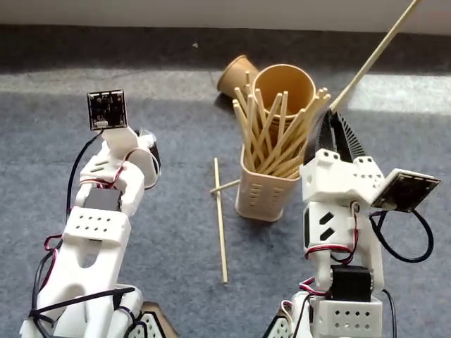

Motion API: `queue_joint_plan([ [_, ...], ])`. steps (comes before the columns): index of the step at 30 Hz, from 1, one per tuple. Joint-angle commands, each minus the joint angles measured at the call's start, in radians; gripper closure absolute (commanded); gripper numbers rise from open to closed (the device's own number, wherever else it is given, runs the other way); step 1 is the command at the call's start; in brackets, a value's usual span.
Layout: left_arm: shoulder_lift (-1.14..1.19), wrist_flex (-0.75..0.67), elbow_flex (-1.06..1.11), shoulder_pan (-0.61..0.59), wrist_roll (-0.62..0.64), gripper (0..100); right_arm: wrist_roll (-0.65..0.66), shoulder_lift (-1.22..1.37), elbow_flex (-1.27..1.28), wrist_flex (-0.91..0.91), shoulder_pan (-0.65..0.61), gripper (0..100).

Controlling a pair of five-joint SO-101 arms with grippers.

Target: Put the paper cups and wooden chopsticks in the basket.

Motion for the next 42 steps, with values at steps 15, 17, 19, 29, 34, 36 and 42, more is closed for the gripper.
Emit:
queue_joint_plan([
  [15,-0.002,-0.015,-0.005,0.013,0.003,99,0.161,-0.016,-0.165,0.163,-0.002,76.6],
  [17,-0.002,-0.015,-0.005,0.013,0.003,99,0.178,-0.015,-0.191,0.205,0.008,76.6],
  [19,-0.002,-0.015,-0.005,0.013,0.003,99,0.258,-0.013,-0.208,0.208,0.061,76.6],
  [29,-0.002,-0.014,-0.005,0.015,0.005,99,0.371,0.047,-0.056,0.305,0.378,76.7],
  [34,-0.002,-0.009,0.002,0.053,0.005,99,0.302,0.246,-0.013,0.325,0.344,76.7],
  [36,-0.002,-0.015,0.018,0.056,0.003,99,0.236,0.366,-0.093,0.328,0.34,76.7],
  [42,-0.004,-0.015,0.016,0.053,0.003,99,0.084,0.863,-0.389,0.372,0.338,76.7],
])
